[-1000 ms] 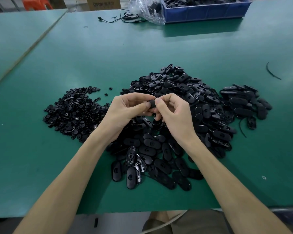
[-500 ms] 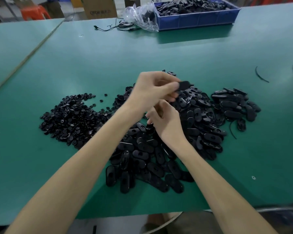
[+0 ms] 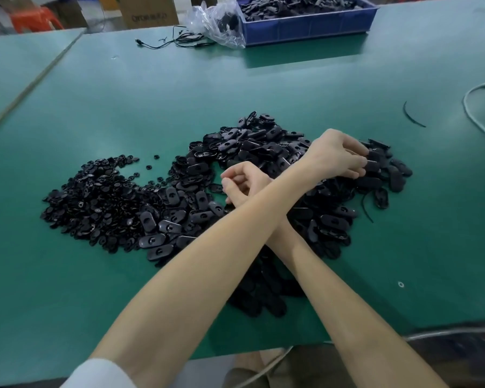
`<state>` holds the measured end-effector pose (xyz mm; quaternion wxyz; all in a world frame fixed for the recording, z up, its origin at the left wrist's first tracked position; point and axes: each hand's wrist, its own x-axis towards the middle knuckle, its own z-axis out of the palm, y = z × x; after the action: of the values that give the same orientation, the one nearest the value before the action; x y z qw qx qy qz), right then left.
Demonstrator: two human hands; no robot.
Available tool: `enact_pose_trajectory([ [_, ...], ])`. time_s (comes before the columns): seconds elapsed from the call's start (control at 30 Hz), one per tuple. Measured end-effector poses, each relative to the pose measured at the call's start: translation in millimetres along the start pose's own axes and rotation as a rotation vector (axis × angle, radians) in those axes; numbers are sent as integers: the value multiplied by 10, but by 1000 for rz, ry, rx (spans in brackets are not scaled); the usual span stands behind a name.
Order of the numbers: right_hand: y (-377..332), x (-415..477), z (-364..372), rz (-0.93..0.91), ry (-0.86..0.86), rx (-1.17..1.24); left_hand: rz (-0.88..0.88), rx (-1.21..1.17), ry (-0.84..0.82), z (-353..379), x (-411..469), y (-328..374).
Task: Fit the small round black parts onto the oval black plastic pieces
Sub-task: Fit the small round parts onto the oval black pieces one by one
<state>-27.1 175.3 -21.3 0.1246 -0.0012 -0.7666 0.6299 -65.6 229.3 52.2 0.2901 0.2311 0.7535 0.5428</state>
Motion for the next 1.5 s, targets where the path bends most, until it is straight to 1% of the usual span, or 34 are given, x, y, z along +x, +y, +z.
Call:
enact_pose_trajectory([
  [0.13, -47, -47, -72, -4, -48, 4, 111, -129, 31, -121, -244, 41],
  [0.23, -42, -96, -131, -36, -56, -148, 160, -219, 97, -335, -496, 75],
  [0.3, -81, -79, -77, -74, -67, -319, 191, -277, 165, -550, -679, 33],
  [0.33, -99, -50, -39, -73, -69, -365, 207, -292, 209, -675, -769, -9],
  [0.4, -101, -6, 20, -64, -52, -381, 218, -267, 322, -935, -927, -140],
  [0.47, -56, -4, 32, -89, -80, -398, 188, -153, 462, -1194, -1057, -319],
  [0.53, -10, -13, 24, -116, -110, -494, 127, 9, 580, -1448, -1178, -509],
  [0.6, -4, -10, 32, -129, -115, -559, 55, 189, 645, -1705, -1291, -685],
  [0.7, -19, -2, 30, -123, -104, -604, -70, 438, 712, -2008, -1417, -913],
  [0.77, -37, -7, 30, -116, -112, -651, -129, 556, 730, -2084, -1467, -1036],
  [0.87, -68, -13, 47, -121, -141, -717, -161, 668, 708, -2042, -1468, -1171],
  [0.93, -69, -10, 51, -130, -157, -748, -152, 685, 726, -1995, -1462, -1208],
  [1.13, -77, -10, 34, -120, -123, -679, -112, 723, 771, -1935, -1474, -1220],
  [1.37, -70, -1, 27, -95, -89, -551, -23, 731, 848, -1896, -1520, -1241],
  [1.5, -101, -15, 14, -83, -36, -405, 106, 679, 941, -1889, -1532, -1202],
])
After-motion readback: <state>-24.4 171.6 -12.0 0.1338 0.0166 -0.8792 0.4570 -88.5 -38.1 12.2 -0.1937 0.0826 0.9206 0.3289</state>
